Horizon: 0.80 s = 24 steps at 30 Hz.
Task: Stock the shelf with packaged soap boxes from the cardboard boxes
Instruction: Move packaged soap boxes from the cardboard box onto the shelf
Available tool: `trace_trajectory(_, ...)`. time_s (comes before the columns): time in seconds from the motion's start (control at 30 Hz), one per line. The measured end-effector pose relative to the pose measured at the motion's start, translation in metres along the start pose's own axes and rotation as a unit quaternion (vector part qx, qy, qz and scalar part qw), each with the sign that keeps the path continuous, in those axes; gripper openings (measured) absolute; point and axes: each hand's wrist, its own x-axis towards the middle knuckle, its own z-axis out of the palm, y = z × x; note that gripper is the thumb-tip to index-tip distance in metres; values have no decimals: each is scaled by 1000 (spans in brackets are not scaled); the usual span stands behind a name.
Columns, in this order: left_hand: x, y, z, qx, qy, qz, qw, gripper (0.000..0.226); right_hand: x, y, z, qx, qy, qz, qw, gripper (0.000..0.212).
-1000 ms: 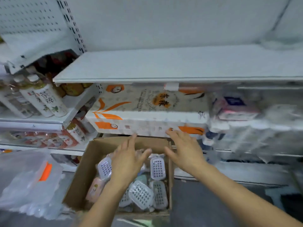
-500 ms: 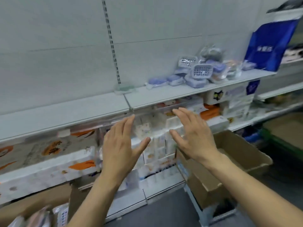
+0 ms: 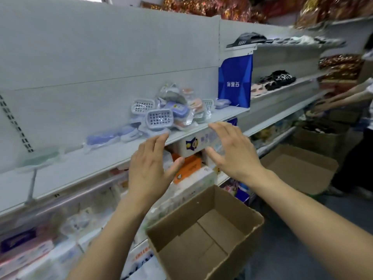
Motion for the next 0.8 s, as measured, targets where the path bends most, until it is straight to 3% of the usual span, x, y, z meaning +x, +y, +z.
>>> trace_trajectory(0.37,170,68,146,-89,-33,-5,996,66,133,194,23,16,-25,48,998,57)
trace_trajectory(0.63,274,97,255,-136,-78,-22,987,64,230,333,82,15,-103,45,994,54)
trace_trajectory(0.8,369,125,355,-166,-93,-77,979,64,321,435,143,-8,-172,6,985,55)
